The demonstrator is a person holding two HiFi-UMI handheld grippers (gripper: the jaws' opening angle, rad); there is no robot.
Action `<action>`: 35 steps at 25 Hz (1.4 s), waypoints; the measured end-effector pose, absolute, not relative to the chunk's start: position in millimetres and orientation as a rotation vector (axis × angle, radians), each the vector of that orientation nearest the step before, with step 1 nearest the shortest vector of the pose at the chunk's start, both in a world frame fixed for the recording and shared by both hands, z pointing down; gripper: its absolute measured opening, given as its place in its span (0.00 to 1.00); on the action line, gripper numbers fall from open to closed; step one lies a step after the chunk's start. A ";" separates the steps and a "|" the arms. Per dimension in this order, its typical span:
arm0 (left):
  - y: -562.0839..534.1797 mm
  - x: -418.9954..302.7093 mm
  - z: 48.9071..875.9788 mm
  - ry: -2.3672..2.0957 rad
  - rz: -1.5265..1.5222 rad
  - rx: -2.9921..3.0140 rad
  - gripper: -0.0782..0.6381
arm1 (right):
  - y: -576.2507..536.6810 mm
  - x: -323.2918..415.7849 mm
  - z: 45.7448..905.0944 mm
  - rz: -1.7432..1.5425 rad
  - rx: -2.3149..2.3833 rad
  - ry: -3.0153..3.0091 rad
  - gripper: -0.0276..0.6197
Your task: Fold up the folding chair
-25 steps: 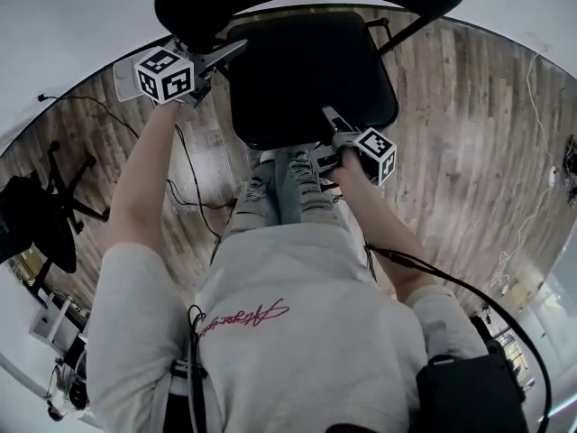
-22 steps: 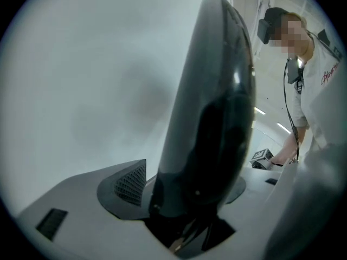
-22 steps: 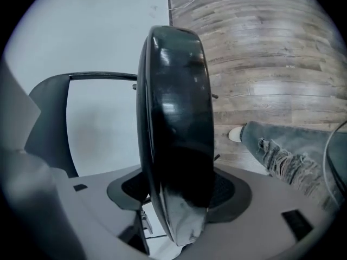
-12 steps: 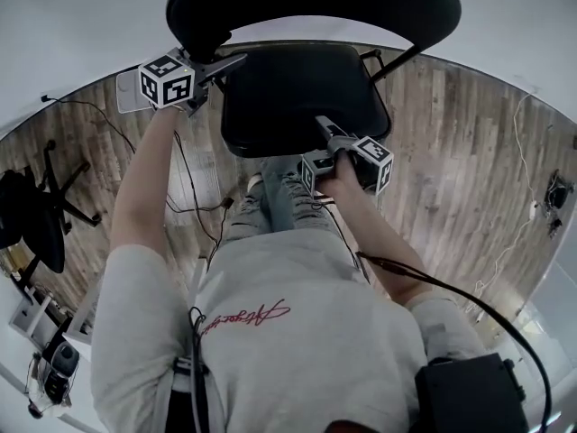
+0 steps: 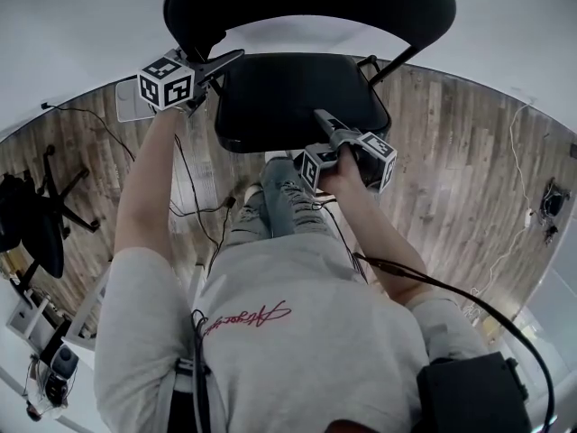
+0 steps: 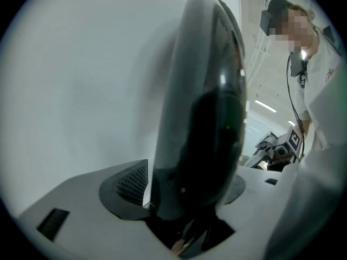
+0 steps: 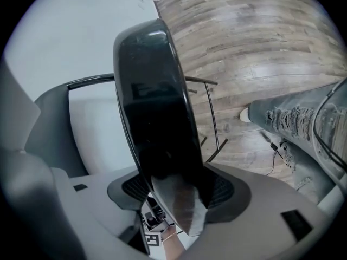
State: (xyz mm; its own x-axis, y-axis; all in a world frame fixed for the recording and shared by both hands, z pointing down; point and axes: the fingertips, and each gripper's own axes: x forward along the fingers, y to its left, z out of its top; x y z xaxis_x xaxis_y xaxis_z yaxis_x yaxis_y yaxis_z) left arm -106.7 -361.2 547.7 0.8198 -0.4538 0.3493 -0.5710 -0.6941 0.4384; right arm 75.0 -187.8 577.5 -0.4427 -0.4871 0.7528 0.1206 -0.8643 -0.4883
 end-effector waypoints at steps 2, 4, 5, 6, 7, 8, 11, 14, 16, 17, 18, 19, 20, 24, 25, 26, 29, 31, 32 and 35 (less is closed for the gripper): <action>-362.6 -106.2 545.5 -0.752 0.279 2.468 0.55 | -194.1 75.0 574.1 -2.341 -1.393 0.510 0.44; -364.7 -105.2 543.3 -0.751 0.280 2.477 0.55 | -204.3 75.2 568.5 -2.333 -1.370 0.512 0.44; -366.2 -104.6 541.8 -0.750 0.286 2.485 0.55 | -212.3 74.5 564.2 -2.327 -1.341 0.522 0.44; -368.3 -104.3 540.1 -0.751 0.295 2.495 0.55 | -222.3 72.8 558.9 -2.323 -1.299 0.541 0.44; -371.1 -104.5 538.2 -0.757 0.306 2.506 0.55 | -234.3 70.4 553.2 -2.319 -1.245 0.569 0.44; -374.5 -104.9 536.5 -0.767 0.317 2.516 0.55 | -246.9 67.6 547.6 -2.313 -1.191 0.601 0.44; -381.9 -106.0 533.6 -0.801 0.332 2.538 0.55 | -275.0 62.3 535.7 -2.284 -1.102 0.684 0.44; -385.2 -108.1 533.1 -0.840 0.326 2.548 0.55 | -281.8 58.7 534.3 -2.288 -1.099 0.696 0.44; -387.5 -110.5 532.0 -0.865 0.311 2.551 0.55 | -282.7 56.4 534.9 -2.294 -1.106 0.688 0.44; -388.6 -111.5 531.1 -0.875 0.303 2.553 0.55 | -284.4 55.2 534.5 -2.295 -1.101 0.687 0.44; -389.8 -112.3 529.7 -0.884 0.296 2.558 0.55 | -287.7 54.1 533.2 -2.294 -1.087 0.689 0.44; -391.1 -113.1 527.9 -0.891 0.291 2.564 0.55 | -292.6 52.8 531.2 -2.292 -1.066 0.695 0.44; -392.7 -113.8 525.3 -0.898 0.287 2.573 0.55 | -298.8 51.3 528.7 -2.290 -1.043 0.709 0.44; -396.3 -111.9 518.9 -0.903 0.345 2.628 0.55 | -317.9 47.9 523.0 -2.297 -1.009 0.809 0.36; -396.6 -111.1 519.8 -0.900 0.370 2.637 0.55 | -320.8 48.0 522.7 -2.298 -1.004 0.819 0.36; -397.0 -111.0 520.2 -0.898 0.392 2.646 0.55 | -322.8 47.9 522.5 -2.299 -0.998 0.822 0.36; -397.4 -114.1 514.3 -0.903 0.427 2.685 0.55 | -324.6 46.7 522.3 -2.303 -0.984 0.823 0.36; -396.8 -119.4 503.0 -0.909 0.432 2.720 0.54 | -324.9 45.0 522.6 -2.316 -0.983 0.829 0.36; -396.4 -123.4 496.3 -0.919 0.427 2.731 0.54 | -325.7 43.8 523.3 -2.319 -0.986 0.837 0.36; -395.3 -140.6 482.8 -0.983 0.397 2.713 0.54 | -332.4 41.7 528.8 -2.312 -1.010 0.860 0.36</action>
